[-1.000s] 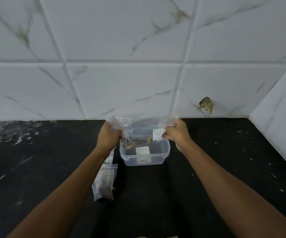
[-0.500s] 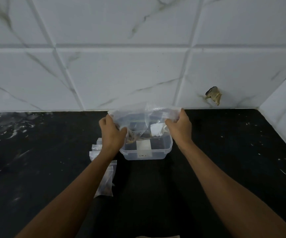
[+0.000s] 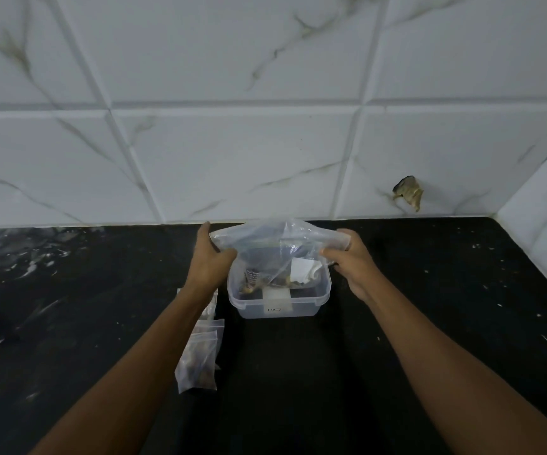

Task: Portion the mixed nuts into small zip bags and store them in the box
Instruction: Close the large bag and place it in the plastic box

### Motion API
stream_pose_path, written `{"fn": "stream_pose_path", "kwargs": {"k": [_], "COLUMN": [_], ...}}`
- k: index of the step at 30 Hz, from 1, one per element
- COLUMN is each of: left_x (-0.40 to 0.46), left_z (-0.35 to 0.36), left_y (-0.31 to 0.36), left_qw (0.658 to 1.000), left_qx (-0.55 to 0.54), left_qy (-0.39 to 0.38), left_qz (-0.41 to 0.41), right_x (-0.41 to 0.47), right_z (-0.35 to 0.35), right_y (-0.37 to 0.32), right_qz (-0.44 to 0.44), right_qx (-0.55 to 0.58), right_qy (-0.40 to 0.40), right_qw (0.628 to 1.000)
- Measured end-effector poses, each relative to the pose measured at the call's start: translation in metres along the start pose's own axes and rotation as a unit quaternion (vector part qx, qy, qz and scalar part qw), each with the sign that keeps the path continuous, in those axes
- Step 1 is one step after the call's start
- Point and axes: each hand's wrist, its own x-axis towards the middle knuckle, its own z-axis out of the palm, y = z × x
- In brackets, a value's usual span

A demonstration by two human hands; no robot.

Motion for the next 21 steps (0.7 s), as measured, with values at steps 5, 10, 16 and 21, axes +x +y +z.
{"fn": "stream_pose_path", "kwargs": {"k": [5,10,16,21], "left_x": [-0.009,0.013,0.04,0.051], "left_z": [-0.004,0.006,0.008,0.004], "left_y": [0.017,0.027,0.033,0.032], "left_qw": [0.878,0.698,0.694,0.711], "left_qx": [0.393,0.661,0.668,0.641], "left_qy": [0.04,-0.092,-0.173,-0.232], "left_qz": [0.271,0.262,0.205,0.17], "right_x": [-0.019,-0.018,0.014,0.035], "right_z": [0.009,0.022,0.028,0.028], "right_y": [-0.019,-0.01,-0.022,-0.036], "right_qz": [-0.219,-0.374,-0.218,-0.164], "right_qx": [-0.215,-0.604,-0.673,-0.688], "right_qy": [0.142,0.061,-0.065,-0.144], "right_qw": [0.941,0.702,0.704,0.692]}}
